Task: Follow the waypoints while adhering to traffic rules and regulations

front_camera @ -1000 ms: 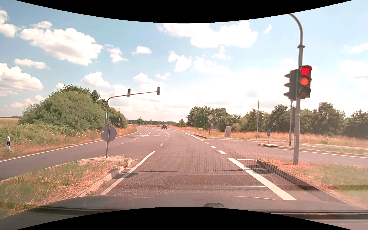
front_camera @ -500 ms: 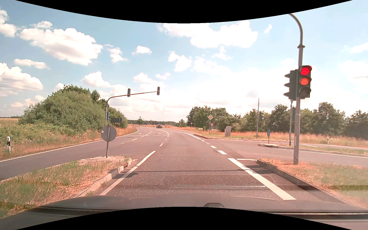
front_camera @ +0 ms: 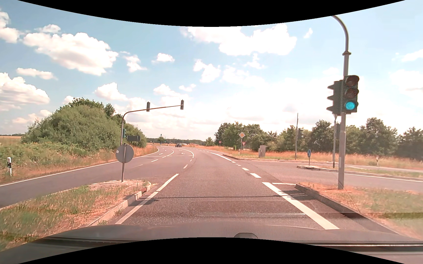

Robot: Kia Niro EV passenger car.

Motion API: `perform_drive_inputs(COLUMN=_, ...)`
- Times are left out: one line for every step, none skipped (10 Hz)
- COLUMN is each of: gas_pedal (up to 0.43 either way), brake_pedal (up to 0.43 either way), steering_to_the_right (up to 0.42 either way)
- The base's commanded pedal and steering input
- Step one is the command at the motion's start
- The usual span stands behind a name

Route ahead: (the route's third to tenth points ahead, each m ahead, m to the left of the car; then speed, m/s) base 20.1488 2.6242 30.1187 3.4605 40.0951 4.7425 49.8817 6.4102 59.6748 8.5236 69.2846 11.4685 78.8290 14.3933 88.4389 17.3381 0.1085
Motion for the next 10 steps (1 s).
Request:
perform_drive_inputs(gas_pedal=0.087, brake_pedal=0.000, steering_to_the_right=-0.042)
perform_drive_inputs(gas_pedal=0.110, brake_pedal=0.000, steering_to_the_right=-0.042)
perform_drive_inputs(gas_pedal=0.138, brake_pedal=0.000, steering_to_the_right=-0.042)
perform_drive_inputs(gas_pedal=0.157, brake_pedal=0.000, steering_to_the_right=-0.042)
perform_drive_inputs(gas_pedal=0.177, brake_pedal=0.000, steering_to_the_right=-0.042)
perform_drive_inputs(gas_pedal=0.209, brake_pedal=0.000, steering_to_the_right=-0.042)
perform_drive_inputs(gas_pedal=0.220, brake_pedal=0.000, steering_to_the_right=-0.042)
perform_drive_inputs(gas_pedal=0.240, brake_pedal=0.000, steering_to_the_right=-0.042)
perform_drive_inputs(gas_pedal=0.248, brake_pedal=0.000, steering_to_the_right=-0.041)
perform_drive_inputs(gas_pedal=0.248, brake_pedal=0.000, steering_to_the_right=-0.040)
